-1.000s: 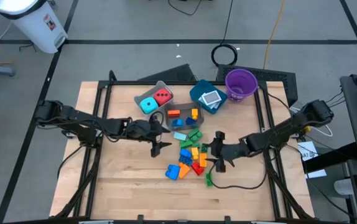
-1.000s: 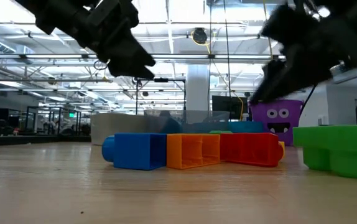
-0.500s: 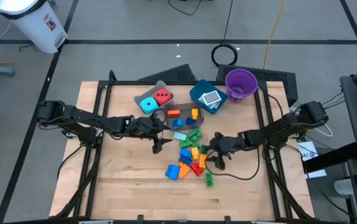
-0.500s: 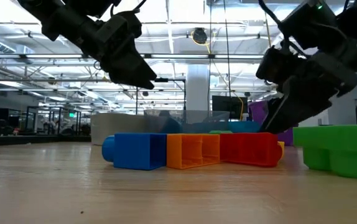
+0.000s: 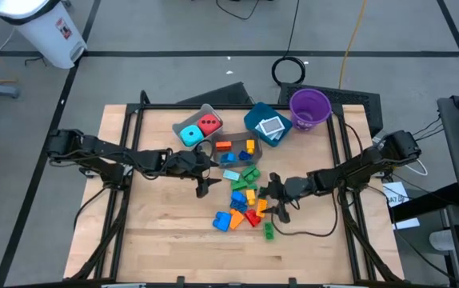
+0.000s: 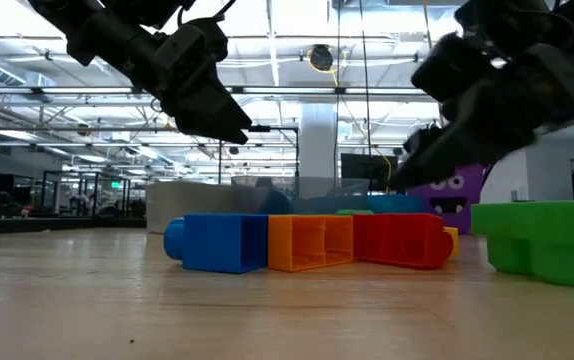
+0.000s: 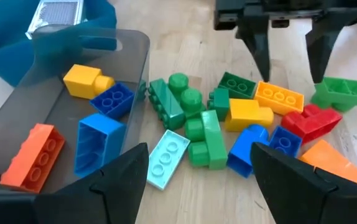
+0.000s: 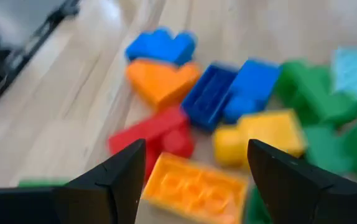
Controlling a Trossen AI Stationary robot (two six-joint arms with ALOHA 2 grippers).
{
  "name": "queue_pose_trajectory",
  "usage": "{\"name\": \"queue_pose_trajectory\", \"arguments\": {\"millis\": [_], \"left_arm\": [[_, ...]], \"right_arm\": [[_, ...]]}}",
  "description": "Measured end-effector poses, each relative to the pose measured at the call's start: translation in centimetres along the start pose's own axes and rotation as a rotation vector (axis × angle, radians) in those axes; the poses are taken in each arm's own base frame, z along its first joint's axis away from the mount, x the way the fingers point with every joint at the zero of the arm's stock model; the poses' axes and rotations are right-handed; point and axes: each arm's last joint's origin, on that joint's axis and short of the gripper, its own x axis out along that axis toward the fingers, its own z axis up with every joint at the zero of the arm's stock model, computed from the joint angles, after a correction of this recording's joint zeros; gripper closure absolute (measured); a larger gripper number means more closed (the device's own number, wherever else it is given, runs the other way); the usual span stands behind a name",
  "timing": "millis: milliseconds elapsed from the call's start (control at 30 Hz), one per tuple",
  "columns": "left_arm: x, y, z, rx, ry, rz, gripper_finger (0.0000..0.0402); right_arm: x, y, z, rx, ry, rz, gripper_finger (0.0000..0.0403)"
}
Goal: Pick & Place Toys
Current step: Put the green block into the black bin
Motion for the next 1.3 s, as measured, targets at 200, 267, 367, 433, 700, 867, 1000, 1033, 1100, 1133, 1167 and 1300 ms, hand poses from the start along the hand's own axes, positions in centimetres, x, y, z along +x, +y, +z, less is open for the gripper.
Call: {"name": "queue_pose_trajectory", "arguments": {"millis": [200,267,367,433,700,867,1000,1033,1100,1133,1167,1300], "left_arm": [[0.0,0.0,0.0,0.001,0.002,0.000,0.0117],[0.0,0.0,0.0,0.001,0.002,0.000,0.0117],[0.0,0.0,0.0,0.000,0.002,0.000,0.0117],[0.0,0.0,0.0,-0.003,0.002,0.000,0.0117],[0.0,0.0,0.0,-0.005,0.001,0.000,0.0117],[0.0,0.0,0.0,-0.006,0.001,0.000,0.0117],[0.0,0.0,0.0,-0.013,0.001,0.000,0.0117],[0.0,0.0,0.0,-0.017,0.001,0.000,0.0117],[0.0,0.0,0.0,-0.019,0.001,0.000,0.0117],[0.0,0.0,0.0,-0.019,0.001,0.000,0.0117],[0.0,0.0,0.0,-0.019,0.001,-0.001,0.0117],[0.0,0.0,0.0,-0.019,0.001,0.000,0.0117]], "right_arm": [[0.0,0.6,-0.5,0.073,0.044,0.011,0.0152],[0.0,0.5,-0.8,0.076,0.064,-0.010,0.0152],[-0.1,0.2,-1.3,0.050,0.109,-0.086,0.0152],[-0.2,-0.1,-1.6,0.001,0.130,-0.168,0.0152],[-0.3,-1.0,-1.3,-0.130,0.094,-0.397,0.0152],[-0.6,-2.4,-1.0,-0.118,0.072,-0.581,0.0152],[-0.6,-2.9,-1.1,-0.074,0.085,-0.560,0.0152],[-0.5,-2.8,-1.2,-0.064,0.101,-0.515,0.0152],[-0.5,-2.6,-1.6,-0.046,0.144,-0.442,0.0152],[-0.5,-2.4,-1.7,-0.031,0.154,-0.420,0.0152],[-0.5,-2.3,-1.8,-0.016,0.161,-0.403,0.0152],[-0.5,-1.8,-2.0,0.043,0.175,-0.360,0.0152]]}}
